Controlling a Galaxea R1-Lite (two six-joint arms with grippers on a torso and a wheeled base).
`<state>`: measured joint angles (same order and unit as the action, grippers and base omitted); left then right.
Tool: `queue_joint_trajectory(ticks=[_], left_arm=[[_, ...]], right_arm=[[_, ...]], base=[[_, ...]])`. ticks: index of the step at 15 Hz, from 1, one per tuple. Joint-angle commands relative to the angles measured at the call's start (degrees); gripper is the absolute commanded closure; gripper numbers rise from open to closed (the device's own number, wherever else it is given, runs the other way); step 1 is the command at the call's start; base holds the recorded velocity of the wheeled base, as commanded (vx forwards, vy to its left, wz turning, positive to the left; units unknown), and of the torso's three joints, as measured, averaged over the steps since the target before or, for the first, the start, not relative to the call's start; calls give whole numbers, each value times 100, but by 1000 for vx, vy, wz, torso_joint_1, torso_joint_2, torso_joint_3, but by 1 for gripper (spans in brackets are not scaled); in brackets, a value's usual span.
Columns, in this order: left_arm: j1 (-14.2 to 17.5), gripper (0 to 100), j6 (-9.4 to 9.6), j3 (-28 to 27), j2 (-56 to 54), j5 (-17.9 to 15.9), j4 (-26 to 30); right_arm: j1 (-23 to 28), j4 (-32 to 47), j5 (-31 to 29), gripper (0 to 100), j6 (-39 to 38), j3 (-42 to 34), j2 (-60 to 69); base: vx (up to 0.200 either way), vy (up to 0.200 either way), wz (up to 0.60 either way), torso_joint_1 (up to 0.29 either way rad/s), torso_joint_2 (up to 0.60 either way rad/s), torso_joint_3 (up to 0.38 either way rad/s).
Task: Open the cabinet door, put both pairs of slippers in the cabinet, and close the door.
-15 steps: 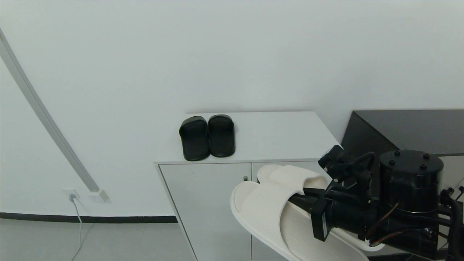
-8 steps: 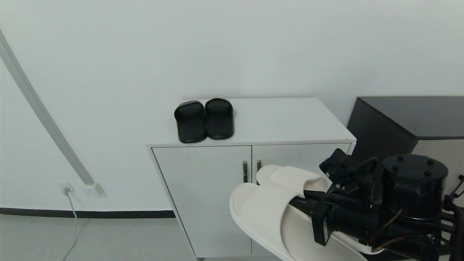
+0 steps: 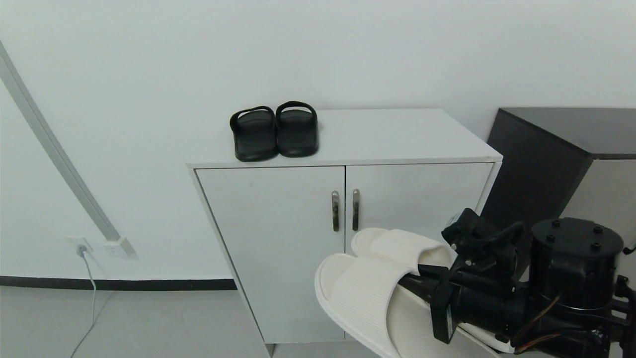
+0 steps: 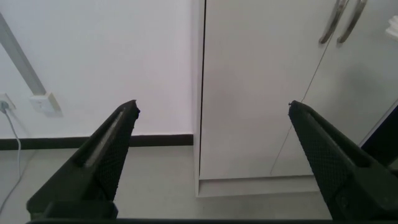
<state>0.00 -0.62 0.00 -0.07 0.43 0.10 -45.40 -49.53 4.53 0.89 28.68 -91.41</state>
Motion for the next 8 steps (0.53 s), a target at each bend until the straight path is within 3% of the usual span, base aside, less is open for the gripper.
queue_joint_trajectory(ticks=[1, 8], left_arm=[[0, 0, 1, 0, 7, 1, -1], [0, 0, 1, 0, 7, -16, -1]], right_arm=[[-31, -48, -5, 100, -1, -74, -9], [-31, -118, 30, 100, -10, -205, 0]], base=[[0, 0, 0, -173, 491, 315], [0, 0, 0, -136, 473, 333]])
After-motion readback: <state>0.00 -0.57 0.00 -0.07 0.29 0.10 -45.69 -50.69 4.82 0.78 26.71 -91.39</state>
